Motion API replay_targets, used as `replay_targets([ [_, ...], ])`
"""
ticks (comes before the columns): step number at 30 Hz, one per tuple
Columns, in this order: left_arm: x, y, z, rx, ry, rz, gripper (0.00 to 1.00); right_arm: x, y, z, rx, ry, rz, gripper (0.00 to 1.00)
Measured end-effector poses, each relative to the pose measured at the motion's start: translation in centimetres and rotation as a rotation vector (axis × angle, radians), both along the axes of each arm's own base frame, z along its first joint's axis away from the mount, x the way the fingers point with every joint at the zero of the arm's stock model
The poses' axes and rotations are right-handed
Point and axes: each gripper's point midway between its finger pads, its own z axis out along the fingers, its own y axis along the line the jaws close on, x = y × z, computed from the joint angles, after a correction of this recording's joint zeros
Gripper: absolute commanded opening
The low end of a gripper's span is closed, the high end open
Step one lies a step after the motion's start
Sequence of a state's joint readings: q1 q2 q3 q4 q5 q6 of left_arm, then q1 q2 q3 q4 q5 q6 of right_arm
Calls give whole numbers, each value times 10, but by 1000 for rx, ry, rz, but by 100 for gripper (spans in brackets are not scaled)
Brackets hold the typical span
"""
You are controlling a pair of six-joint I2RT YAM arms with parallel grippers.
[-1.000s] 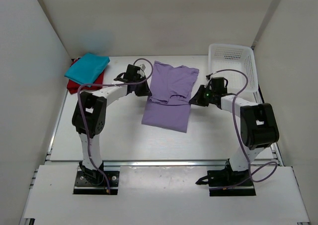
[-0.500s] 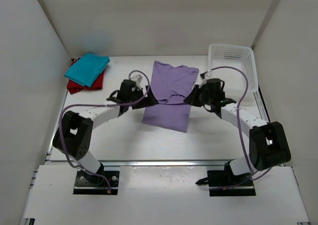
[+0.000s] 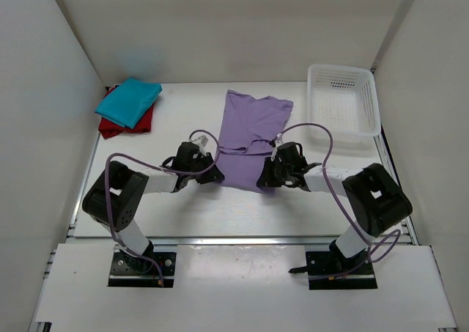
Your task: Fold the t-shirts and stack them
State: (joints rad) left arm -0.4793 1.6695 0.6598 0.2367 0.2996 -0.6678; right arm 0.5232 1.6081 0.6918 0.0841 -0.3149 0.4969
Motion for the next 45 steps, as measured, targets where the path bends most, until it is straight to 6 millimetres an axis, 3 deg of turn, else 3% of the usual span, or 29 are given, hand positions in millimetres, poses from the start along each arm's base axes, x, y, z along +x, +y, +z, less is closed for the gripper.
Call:
replay_targets([
  [4,-22,7,-1,-8,-23,6,23,-11,-1,-1,22,-44,12,0],
  [11,-97,16,0,-27,-52,-52,34,-63,-6,0,27,-44,87,1],
  [15,-101,35,11,-23,-75,-3,40,-71,-9,11,6,-32,103,1],
  [18,-92,39,33,-24,-126,20,43,-56,3,33,16,-79,111,0],
  [23,-89,15,61,-52,-191,-40,48,-19,44,52,26,-138,145,0],
  [28,-90,12,36,-18,-128,-48,51,2,66,27,-18,-113,168,0],
  [32,-90,14,18,12,-83,-43,51,7,69,6,-55,-79,171,0],
  [38,-90,21,5,13,-68,-24,48,25,71,8,-48,-108,149,0],
  [42,-89,26,5,1,-75,-10,49,64,70,13,-39,-138,90,0],
  [45,-88,33,7,0,-79,9,52,112,74,23,-18,-182,35,0],
])
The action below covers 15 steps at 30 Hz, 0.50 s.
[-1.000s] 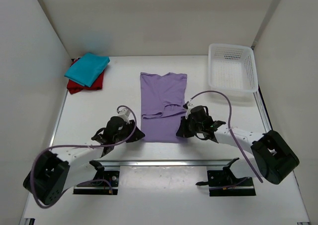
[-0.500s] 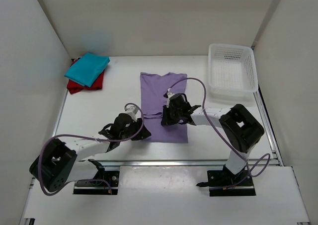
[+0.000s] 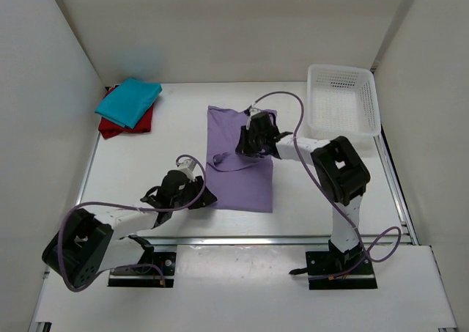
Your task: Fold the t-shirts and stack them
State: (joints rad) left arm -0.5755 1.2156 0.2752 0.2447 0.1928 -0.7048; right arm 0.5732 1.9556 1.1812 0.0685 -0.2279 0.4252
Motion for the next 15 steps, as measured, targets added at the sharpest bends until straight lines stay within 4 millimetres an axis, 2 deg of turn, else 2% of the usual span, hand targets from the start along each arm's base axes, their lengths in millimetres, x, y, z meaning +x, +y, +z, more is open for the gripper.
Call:
replay_targets([
  [2,-2,4,3,4,-2,7,54,30,2,12,19,-22,-26,1],
  [4,-3,6,8,6,-11,10,56,52,3,32,41,-69,-40,0],
  [5,-4,7,12,6,-18,11,59,58,2,44,49,-95,-47,0],
  [7,-4,9,17,2,-32,16,60,54,1,65,60,-131,-42,0],
  [8,-4,11,20,-2,-39,21,61,44,2,75,73,-152,-29,0],
  [11,0,20,23,-16,-55,57,61,-10,8,86,115,-156,42,0],
  [13,-1,28,18,-12,-44,78,64,-45,16,76,126,-121,103,0],
  [15,-5,33,11,4,-24,89,68,-70,27,56,116,-63,161,0],
])
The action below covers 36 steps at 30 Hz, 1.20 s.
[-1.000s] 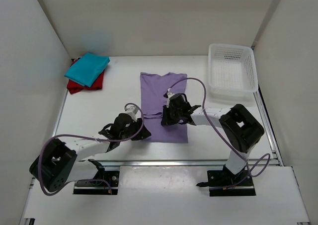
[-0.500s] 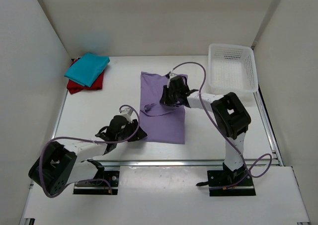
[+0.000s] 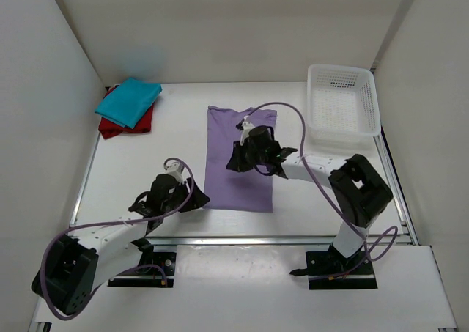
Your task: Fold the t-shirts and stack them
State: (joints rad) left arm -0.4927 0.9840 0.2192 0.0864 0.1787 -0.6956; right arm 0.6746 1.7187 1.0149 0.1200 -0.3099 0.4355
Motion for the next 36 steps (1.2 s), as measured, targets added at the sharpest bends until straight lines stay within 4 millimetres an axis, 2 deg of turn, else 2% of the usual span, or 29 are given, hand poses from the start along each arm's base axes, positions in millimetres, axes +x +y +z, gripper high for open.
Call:
replay_targets([
  [2,-4,1,-4,16,15,-8,73,-14,3,-21,-22,56,28,0],
  [5,-6,2,-3,21,10,-12,77,-33,-18,-45,-48,118,7,0],
  [7,-5,3,-3,29,3,-12,78,-58,-43,-56,-69,160,-22,12],
  [8,-6,4,-5,40,6,-14,78,-69,-56,-57,-76,169,-41,16],
  [10,-6,3,-7,62,7,-22,80,-84,-72,-46,-63,154,-66,33],
  [11,-5,1,-8,80,3,-34,98,-88,-78,-38,-48,138,-79,38],
  [12,-4,-2,-7,95,-4,-51,99,-91,-83,-27,-25,111,-92,44],
  [13,0,-7,-2,104,-20,-61,99,-92,-87,-18,-4,89,-103,46],
  [15,-1,-13,-5,136,-22,-85,98,-94,-100,-6,30,42,-134,47],
  [16,0,-14,-4,138,-30,-92,98,-96,-109,-6,36,33,-159,47],
  [18,1,-14,-4,123,-34,-92,98,-103,-128,-20,28,54,-205,47],
  [20,3,-14,-4,111,-37,-88,89,-115,-143,-43,-8,106,-236,47],
  [22,2,-12,-6,122,-31,-88,66,-130,-153,-65,-54,171,-244,47],
  [23,1,-11,-9,131,-20,-87,61,-135,-156,-71,-62,192,-244,47],
  [24,-1,-9,-12,144,-12,-91,52,-136,-155,-71,-56,193,-241,47],
  [27,-5,-8,-17,171,9,-106,45,-137,-151,-70,-38,206,-229,47],
  [30,-10,-12,-19,188,22,-131,43,-138,-143,-71,-22,219,-207,42],
  [33,-15,-13,-20,196,30,-145,37,-140,-138,-73,-13,231,-190,29],
  [36,-16,-12,-21,198,39,-143,23,-142,-136,-76,-11,253,-188,19],
])
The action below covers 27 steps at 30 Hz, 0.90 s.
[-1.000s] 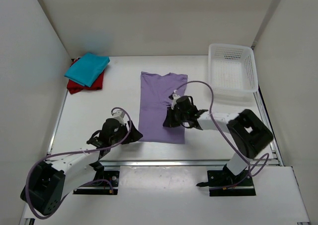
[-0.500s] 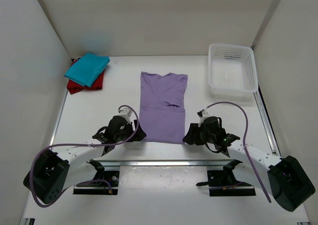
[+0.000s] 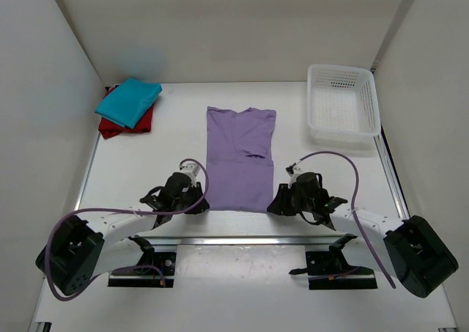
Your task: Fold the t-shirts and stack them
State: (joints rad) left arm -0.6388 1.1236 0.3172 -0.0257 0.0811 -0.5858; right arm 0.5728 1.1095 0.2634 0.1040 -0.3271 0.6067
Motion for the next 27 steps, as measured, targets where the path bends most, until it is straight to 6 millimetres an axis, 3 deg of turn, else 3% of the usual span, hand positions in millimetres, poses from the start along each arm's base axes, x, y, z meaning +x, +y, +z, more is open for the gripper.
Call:
replay_targets([
  [3,-1,0,-2,8,8,0,11,0,2,-4,1,14,4,1],
  [6,-2,-1,-2,11,15,1,1,0,6,-4,-1,18,12,0],
  [11,-14,4,1,24,31,-9,0,-12,9,2,-11,-2,27,0],
  [20,-74,16,12,-60,81,-50,0,-91,18,14,34,48,137,1],
  [23,-70,20,31,-63,90,-22,0,-79,15,28,14,52,98,0],
  [25,-52,18,60,-71,68,4,0,-48,15,53,24,19,44,0],
  [27,-21,12,102,-100,8,30,0,-8,12,83,49,-42,-22,0],
])
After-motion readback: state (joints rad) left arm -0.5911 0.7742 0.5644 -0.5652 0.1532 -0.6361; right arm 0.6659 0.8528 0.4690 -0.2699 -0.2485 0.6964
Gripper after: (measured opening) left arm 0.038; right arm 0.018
